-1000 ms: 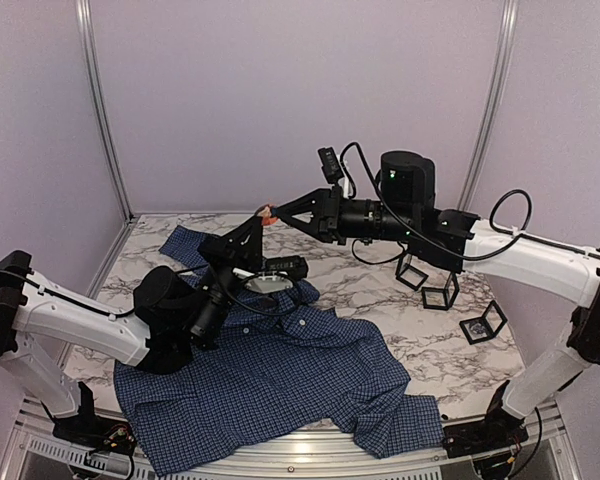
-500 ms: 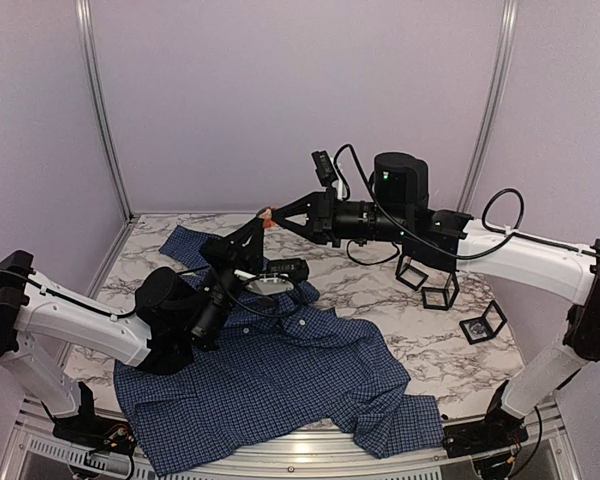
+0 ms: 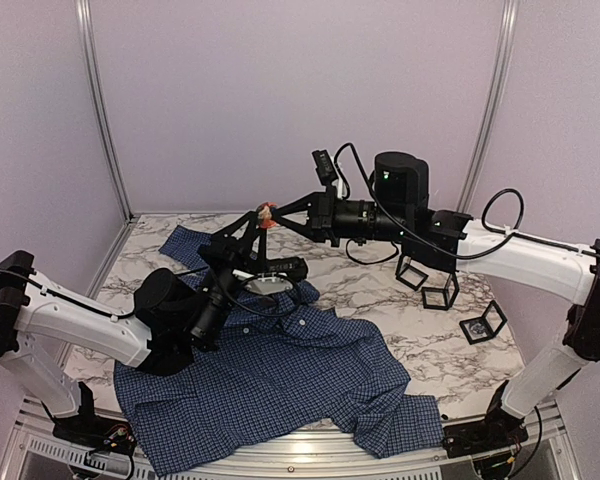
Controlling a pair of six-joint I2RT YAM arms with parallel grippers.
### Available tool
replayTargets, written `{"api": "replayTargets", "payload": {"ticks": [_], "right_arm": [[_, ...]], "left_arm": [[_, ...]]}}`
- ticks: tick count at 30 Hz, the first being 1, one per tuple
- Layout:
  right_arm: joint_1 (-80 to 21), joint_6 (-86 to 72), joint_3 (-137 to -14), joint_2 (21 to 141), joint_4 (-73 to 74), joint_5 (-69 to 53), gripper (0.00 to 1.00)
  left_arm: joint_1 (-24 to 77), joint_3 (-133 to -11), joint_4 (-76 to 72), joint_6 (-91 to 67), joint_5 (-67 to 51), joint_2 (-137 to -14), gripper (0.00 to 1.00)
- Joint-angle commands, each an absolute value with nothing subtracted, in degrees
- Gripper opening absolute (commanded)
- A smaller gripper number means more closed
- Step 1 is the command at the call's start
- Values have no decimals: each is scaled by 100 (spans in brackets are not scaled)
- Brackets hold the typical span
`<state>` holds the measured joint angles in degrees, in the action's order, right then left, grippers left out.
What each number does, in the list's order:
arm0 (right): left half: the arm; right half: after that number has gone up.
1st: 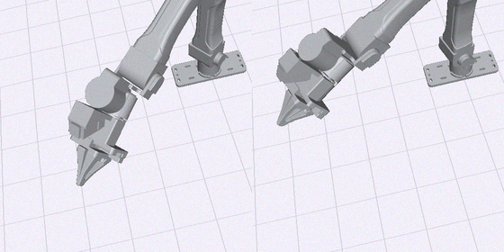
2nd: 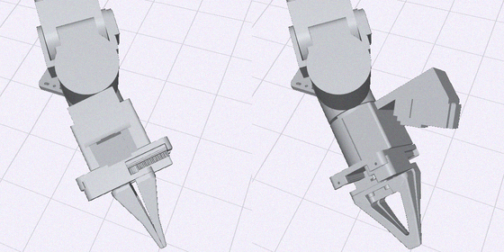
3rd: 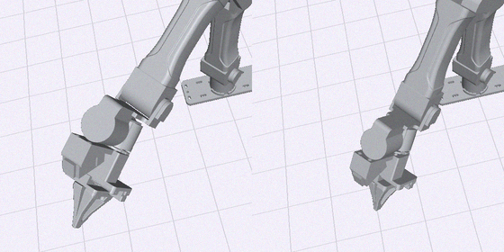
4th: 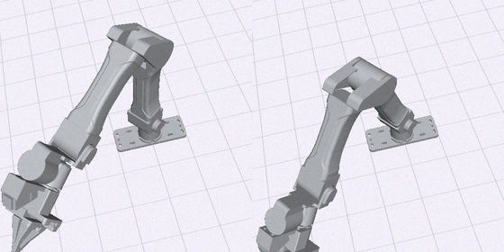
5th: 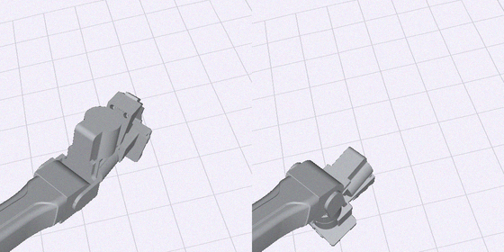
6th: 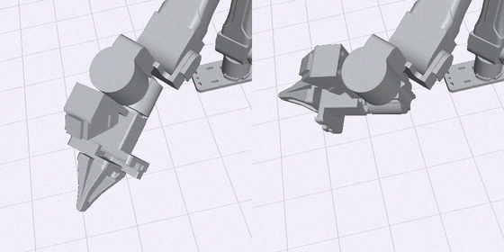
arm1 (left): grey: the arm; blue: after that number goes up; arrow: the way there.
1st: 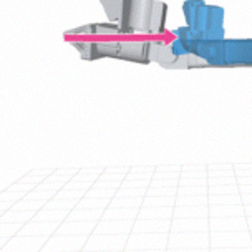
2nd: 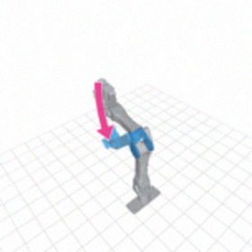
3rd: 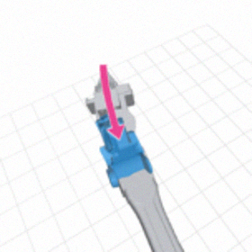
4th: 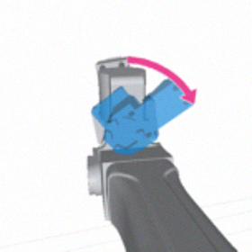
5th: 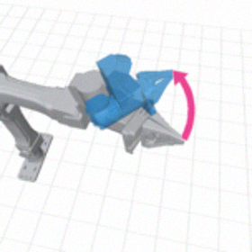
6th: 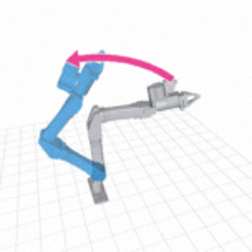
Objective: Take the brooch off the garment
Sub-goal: Pass from the left arm to the right, then place the brooch in the brooch box.
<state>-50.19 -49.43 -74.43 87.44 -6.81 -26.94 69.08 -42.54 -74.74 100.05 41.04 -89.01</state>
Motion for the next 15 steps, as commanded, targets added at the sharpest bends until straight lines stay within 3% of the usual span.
{"api": "replayTargets", "payload": {"ticks": [1, 5, 10, 15], "right_arm": [[-5050, -4865, -7531, 8674, -742, -2505, 0], [-5002, -4796, -7474, 8631, -740, -2354, 0], [-4913, -4719, -7296, 8529, -780, -2196, 0], [-4764, -4666, -6944, 8319, -863, -1994, 0]], "left_arm": [[6951, -4248, -7737, 9842, 4276, -8877, 45], [6999, -4453, -7472, 9580, 4695, -8819, 67], [7067, -4609, -6858, 8721, 5183, -8583, 83], [7125, -4789, -5554, 7220, 5462, -8036, 93]]}}
